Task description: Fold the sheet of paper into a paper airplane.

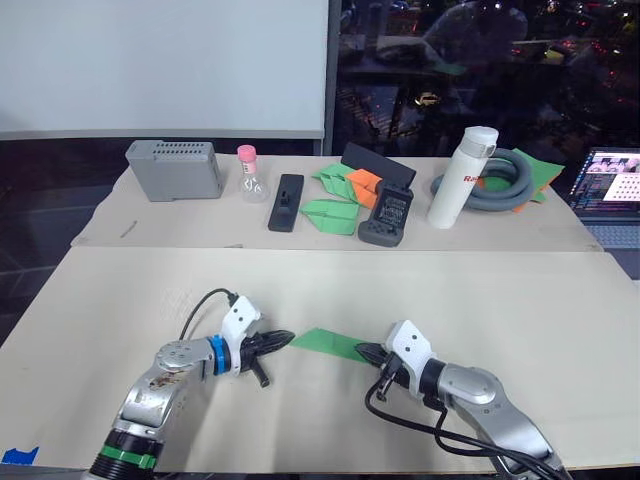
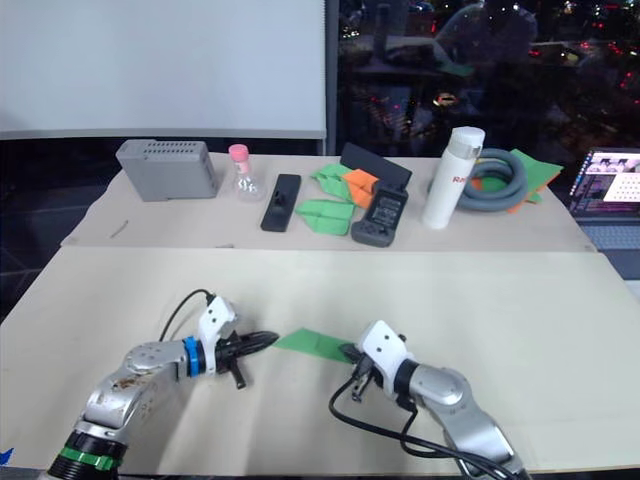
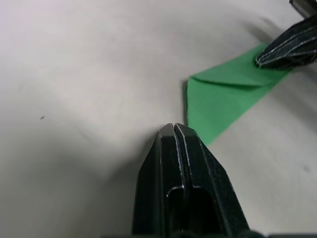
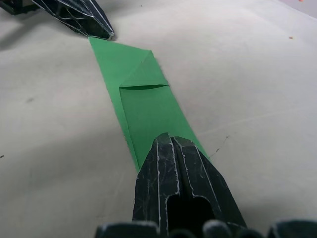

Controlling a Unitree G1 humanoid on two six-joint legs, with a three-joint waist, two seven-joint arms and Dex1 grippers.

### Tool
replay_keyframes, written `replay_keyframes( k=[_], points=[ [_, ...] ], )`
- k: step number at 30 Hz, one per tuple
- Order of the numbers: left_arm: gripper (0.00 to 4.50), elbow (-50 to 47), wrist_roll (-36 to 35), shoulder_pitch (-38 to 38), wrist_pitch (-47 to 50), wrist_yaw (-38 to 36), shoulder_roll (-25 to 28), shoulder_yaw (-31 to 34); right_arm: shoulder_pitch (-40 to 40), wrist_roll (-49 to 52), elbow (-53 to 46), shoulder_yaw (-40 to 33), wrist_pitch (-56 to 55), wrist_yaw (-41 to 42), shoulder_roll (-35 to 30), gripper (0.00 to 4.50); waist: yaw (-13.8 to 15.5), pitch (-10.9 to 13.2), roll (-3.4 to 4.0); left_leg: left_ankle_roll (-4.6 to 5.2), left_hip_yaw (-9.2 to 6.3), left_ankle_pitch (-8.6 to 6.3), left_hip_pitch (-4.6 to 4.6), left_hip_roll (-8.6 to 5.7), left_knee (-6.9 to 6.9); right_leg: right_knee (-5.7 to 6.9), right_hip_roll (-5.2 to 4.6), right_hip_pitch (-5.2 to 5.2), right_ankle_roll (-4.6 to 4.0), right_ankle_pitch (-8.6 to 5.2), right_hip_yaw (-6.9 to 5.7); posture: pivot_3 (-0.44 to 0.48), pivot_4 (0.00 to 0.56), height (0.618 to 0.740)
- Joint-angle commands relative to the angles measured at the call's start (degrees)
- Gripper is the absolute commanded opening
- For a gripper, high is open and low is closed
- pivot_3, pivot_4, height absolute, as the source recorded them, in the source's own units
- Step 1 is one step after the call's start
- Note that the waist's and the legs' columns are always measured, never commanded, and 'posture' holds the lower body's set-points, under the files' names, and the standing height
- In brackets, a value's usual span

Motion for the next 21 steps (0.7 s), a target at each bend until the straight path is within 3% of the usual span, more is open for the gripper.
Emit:
replay_keyframes(
  k=[1,7,10,17,21],
  points=[
    [0.0,1.25,0.22,1.14,1.34,1.49,1.16,2.09,0.27,-1.22,3.67,1.53,0.83,1.01,-0.54,0.04,0.0,0.0,0.0,0.0,0.0,0.0,0.0,0.0,-0.01,0.0,0.0,0.0,0.0,0.0,-0.01,0.0,0.15,0.74],
    [0.0,-2.51,-4.95,1.66,2.56,-0.49,2.96,7.38,-3.38,3.23,0.59,-3.35,-2.93,2.36,0.34,0.04,0.07,0.28,0.07,-0.25,0.01,-0.1,-0.13,0.0,0.0,0.04,0.0,-0.21,-0.04,0.02,-0.03,0.0,0.15,0.74],
    [0.0,-3.98,-5.81,2.28,3.29,-1.52,4.53,7.91,-5.57,7.75,-4.42,-5.33,0.58,4.28,-0.02,0.04,0.22,0.34,0.11,0.0,0.02,0.11,-0.98,-0.09,0.12,0.19,-0.03,-0.86,-0.12,0.12,-0.04,0.0,0.15,0.74],
    [0.0,-8.03,-7.63,1.53,5.76,-5.27,9.51,8.27,-11.13,13.54,-13.39,-7.42,9.33,8.82,-5.75,0.04,0.76,0.38,0.1,-0.4,0.01,0.37,-1.85,-0.25,0.21,0.3,0.03,-1.78,-0.11,0.22,-0.22,0.0,0.15,0.74],
    [0.0,-10.5,-9.63,0.79,7.32,-6.22,10.99,8.39,-14.46,13.45,-15.11,-5.02,12.63,12.03,-10.06,0.04,0.92,0.45,0.08,-0.37,0.09,0.36,-1.9,-0.29,0.3,0.3,0.34,-1.79,-0.1,0.22,-0.3,0.0,0.15,0.74]
  ],
)
